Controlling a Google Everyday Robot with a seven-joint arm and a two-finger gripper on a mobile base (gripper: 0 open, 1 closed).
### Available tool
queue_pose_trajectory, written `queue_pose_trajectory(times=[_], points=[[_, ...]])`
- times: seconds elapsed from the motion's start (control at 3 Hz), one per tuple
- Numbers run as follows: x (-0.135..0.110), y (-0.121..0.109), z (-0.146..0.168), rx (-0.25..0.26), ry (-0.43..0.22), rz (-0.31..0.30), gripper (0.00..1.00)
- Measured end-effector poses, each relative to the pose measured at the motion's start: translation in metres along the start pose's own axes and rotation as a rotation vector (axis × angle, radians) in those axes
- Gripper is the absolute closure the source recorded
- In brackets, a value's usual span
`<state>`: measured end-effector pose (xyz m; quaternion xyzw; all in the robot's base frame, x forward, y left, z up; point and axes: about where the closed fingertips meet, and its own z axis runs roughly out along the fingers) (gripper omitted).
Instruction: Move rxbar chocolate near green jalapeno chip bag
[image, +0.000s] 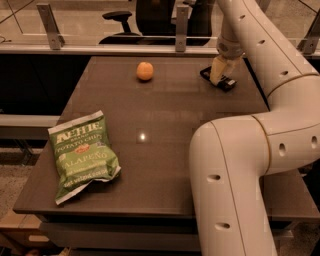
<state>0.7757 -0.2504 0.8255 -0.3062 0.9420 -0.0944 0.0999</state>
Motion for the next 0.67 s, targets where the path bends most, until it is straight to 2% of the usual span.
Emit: queue_pose_trajectory(times=[0.33,0.67], points=[[0.0,0.0,-0.0012,0.0,0.0,0.0,1.0],[0.0,0.0,-0.0012,0.0,0.0,0.0,1.0]])
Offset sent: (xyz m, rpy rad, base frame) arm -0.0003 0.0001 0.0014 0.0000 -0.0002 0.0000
